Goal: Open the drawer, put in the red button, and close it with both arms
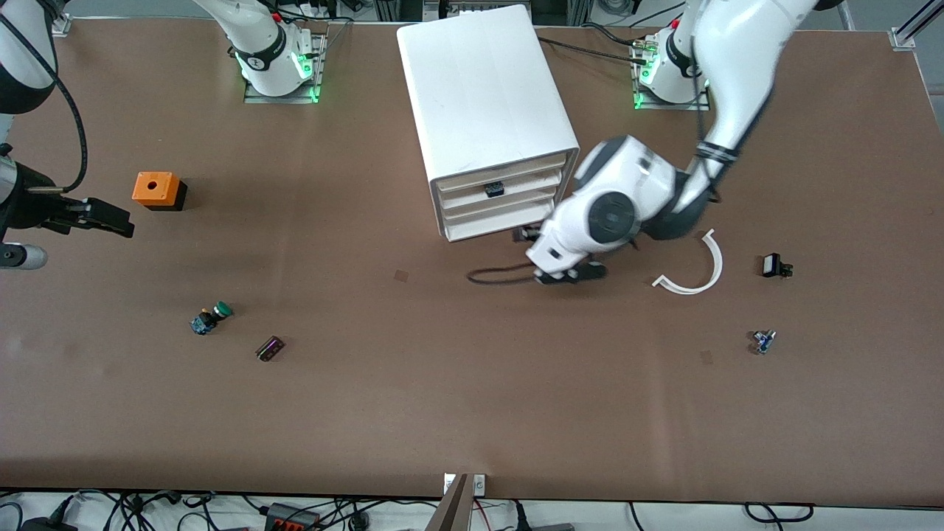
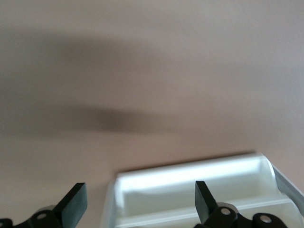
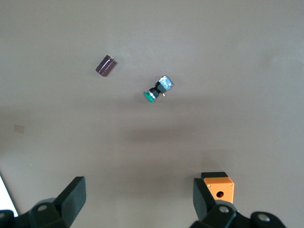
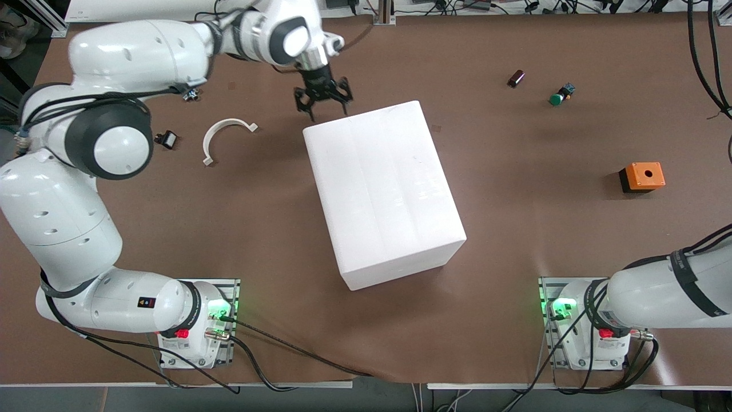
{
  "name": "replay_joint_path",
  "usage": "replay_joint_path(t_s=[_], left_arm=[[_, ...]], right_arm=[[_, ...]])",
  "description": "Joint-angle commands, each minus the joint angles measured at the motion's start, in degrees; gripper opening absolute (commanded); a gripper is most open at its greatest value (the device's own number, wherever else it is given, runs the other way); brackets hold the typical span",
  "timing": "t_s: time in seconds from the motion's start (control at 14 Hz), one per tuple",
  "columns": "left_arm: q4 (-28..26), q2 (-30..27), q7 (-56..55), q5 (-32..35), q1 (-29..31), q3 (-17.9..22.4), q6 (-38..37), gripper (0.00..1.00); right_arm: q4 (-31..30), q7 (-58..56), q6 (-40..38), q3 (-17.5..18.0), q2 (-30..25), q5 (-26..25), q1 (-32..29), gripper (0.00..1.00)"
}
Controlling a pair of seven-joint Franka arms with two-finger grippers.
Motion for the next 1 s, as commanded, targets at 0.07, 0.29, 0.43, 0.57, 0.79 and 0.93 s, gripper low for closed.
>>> replay_joint_path(t_s=[0.07,0.29,0.43,0.57,0.79,0.93], left_arm=[[7.4,-2.8,4.6,8.5,4.6,-0.5,-10.7,1.00],[14.4,-4.2,12.5,8.7,10.0,-0.8,-19.3,1.00],[16.7,-6.0,21.1,8.7,12.3,-0.5,-21.3,1.00],[14.3,-11.1,26.4,8.0,12.4,1.7,-21.3,1.00],[11.1,-19.0,30.5,1.3,9.0,11.0,-20.7,1.00],[6.0,-25.0,37.8,-3.6,4.2,21.5,-20.5,1.00]], right_arm=[[-11.8,-1.1,5.5,1.1,-8.0,-0.7,-1.0,1.00],[-13.8,-1.2,5.9,1.3,-9.8,-0.7,-0.8,1.00],[-13.5,-1.3,6.3,1.3,-9.6,-0.7,-1.0,1.00],[-12.3,-1.3,5.6,1.4,-9.4,-0.7,-0.8,1.00],[-11.9,-1.5,3.4,1.4,-9.6,-0.7,-0.8,1.00],[-11.8,-1.2,2.8,1.4,-9.6,-0.5,-0.8,1.00]])
